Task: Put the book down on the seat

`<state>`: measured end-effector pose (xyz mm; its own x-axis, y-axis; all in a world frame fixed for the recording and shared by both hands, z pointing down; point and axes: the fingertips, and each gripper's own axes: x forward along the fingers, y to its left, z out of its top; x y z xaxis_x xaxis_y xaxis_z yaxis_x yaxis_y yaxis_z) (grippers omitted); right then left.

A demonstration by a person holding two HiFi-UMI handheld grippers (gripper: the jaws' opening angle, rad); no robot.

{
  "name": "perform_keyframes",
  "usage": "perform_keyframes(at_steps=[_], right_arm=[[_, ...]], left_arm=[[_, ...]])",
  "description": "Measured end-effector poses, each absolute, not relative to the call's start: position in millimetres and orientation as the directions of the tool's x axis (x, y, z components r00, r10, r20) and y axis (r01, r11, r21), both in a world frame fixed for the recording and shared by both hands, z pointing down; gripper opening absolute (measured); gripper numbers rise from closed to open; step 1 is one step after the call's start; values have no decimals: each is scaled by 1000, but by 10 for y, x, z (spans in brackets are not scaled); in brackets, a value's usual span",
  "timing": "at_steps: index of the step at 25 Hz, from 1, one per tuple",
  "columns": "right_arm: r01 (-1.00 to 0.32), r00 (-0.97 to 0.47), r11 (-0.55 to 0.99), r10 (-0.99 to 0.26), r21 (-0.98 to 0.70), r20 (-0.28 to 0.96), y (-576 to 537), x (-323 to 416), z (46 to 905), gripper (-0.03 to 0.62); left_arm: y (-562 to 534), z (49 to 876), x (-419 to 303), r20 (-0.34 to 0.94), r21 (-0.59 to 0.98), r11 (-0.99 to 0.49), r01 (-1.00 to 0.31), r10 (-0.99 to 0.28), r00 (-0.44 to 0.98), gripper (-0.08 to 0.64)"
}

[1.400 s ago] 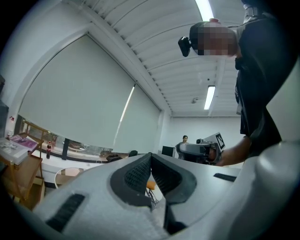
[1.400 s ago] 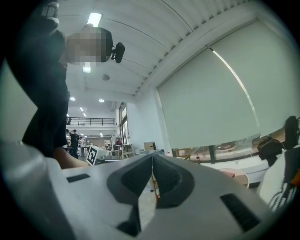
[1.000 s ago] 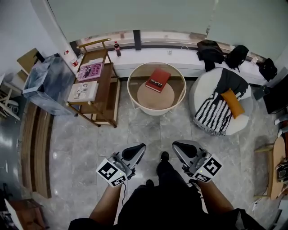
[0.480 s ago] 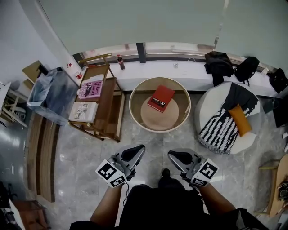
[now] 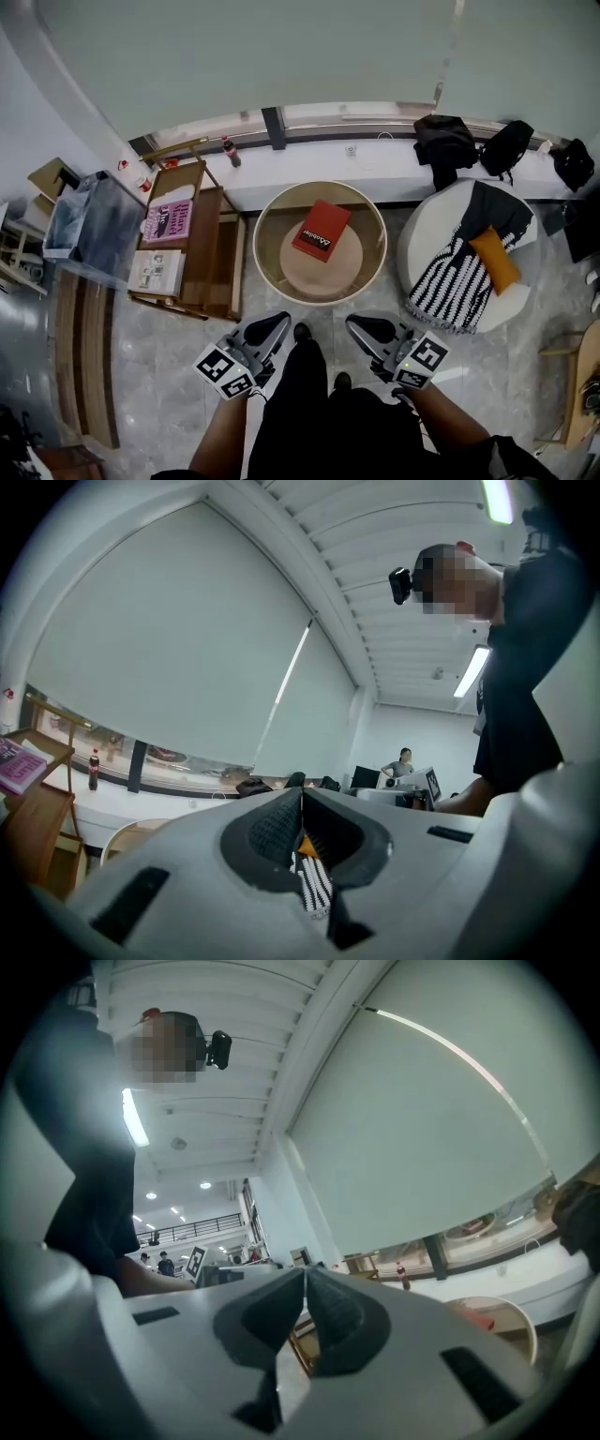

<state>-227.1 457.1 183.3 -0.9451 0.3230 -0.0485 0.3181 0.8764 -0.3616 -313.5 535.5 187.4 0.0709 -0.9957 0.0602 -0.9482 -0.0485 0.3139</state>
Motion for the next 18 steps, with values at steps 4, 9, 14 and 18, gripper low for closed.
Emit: perform_keyframes(at_steps=[4,9,14,18], right_arm=[[267,-959,883,281,-386,-22,4250,-2603,1970,29],[182,-976,891,216,-416,38,3846,-3186,2170,29],[109,-982,886,168,-451,91,3543,-3745,2330,29],[55,-979,860,146,-507,142,3312,-4150,2580,29]], left_arm=[[5092,2073,-3608,70,351,-53,-935,-994,83,23],[4698,2340,-4270,87,378,-99,-921,-986,142,22],[4381,2641,-4821,143,434,-152,-888,-962,234,21],[4174,2946,-5119,198,478,-199,-855,-924,326,23]])
